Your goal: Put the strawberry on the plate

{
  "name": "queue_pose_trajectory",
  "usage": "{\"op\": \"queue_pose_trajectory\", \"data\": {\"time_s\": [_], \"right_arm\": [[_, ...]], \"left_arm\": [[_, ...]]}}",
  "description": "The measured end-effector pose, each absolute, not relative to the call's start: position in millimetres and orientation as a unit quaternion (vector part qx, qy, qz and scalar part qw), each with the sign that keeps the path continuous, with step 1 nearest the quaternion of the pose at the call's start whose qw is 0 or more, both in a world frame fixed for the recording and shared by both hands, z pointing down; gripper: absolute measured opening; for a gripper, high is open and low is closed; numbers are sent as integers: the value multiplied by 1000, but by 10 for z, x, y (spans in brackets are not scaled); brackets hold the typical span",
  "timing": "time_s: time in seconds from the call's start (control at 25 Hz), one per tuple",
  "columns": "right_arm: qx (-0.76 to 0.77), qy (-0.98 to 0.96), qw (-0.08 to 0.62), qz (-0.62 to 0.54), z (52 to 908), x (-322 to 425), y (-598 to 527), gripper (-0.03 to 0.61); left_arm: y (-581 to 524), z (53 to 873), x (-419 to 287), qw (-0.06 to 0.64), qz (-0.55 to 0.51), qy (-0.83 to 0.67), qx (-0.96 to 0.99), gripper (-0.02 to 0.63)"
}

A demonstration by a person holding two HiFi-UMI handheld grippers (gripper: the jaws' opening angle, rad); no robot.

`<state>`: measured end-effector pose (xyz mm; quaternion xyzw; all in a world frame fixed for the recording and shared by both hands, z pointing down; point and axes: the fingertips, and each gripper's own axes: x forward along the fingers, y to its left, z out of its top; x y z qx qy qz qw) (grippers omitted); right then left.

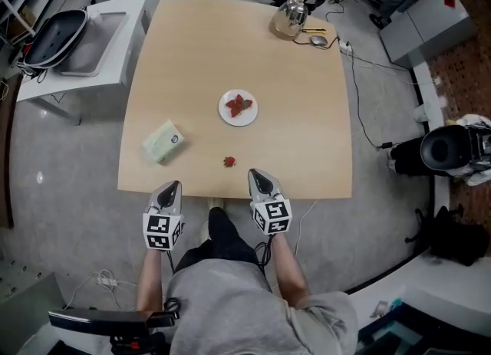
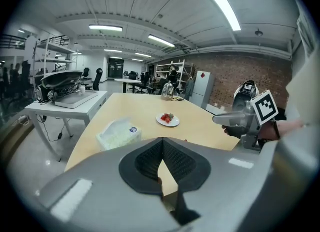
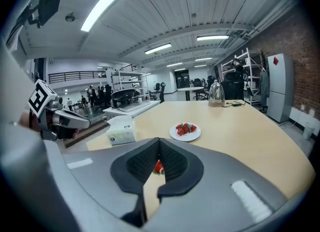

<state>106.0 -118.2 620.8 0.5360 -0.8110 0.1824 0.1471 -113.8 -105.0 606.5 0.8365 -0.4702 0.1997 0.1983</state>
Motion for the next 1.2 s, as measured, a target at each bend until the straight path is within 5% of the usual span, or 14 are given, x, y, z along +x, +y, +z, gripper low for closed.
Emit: {"op": "queue_pose_trajectory", "data": {"time_s": [1.2], "right_arm": [[465,-823,226,233,7126,843,-1491,39]], "left_arm": [[-1083,6581,-1214,265,225,-489,800,20]]}}
